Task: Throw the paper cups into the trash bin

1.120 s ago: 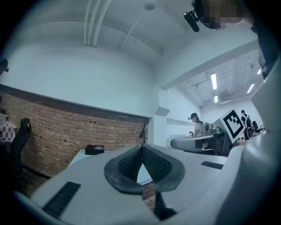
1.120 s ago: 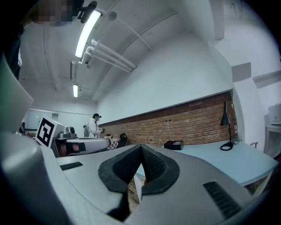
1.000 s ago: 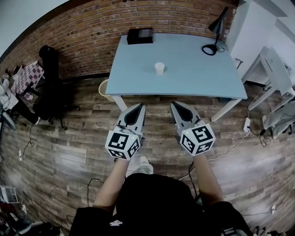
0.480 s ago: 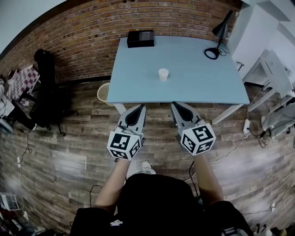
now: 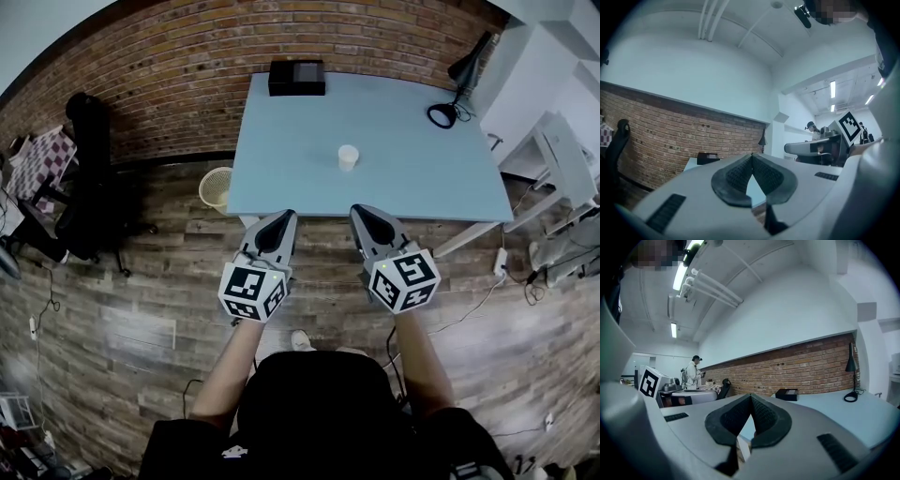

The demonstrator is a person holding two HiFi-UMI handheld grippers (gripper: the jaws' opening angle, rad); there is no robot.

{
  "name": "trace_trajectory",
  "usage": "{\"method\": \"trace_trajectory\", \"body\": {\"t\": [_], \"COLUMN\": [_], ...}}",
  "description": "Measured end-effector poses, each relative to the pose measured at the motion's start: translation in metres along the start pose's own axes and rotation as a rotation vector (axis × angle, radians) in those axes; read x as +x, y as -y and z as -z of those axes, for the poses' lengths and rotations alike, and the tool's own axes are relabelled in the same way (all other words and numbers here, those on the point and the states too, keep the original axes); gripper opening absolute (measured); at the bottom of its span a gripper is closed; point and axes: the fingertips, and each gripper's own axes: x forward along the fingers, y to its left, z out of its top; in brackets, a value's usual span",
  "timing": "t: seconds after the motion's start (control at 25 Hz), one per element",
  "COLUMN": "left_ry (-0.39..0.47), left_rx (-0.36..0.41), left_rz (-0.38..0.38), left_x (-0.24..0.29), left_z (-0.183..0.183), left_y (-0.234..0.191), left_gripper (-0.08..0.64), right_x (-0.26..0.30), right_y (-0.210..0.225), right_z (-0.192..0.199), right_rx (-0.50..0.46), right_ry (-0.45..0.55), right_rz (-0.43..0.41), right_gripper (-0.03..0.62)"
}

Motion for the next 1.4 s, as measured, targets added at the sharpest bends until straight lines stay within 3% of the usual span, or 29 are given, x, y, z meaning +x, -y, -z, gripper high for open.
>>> {"method": "trace_trajectory", "body": {"t": [0.76, 1.16, 1.4], "left_ry": [-0.04, -0.065, -0.085], "left_rx": [-0.015, -0.028, -0.034], "left_rz": [-0.012, -0.043, -0.048], "left_x": [0.019, 0.058, 0.096], "left_z": [0.021, 0.029, 0.037], "left_y": [-0.056, -0.093, -0.111], "left_gripper": [0.009, 0.009, 0.009], "right_x": [0.058, 0.117, 0.15], "right_y": [0.03, 0.078, 0.119], "right_z": [0.013, 0.018, 0.04], "right_rx": [0.014, 0.049, 0.051], "right_ry": [-0.035, -0.057, -0.113], "right_rz": [0.037, 0.038, 0.05], "right_gripper": [0.003, 0.003, 0.003]}}
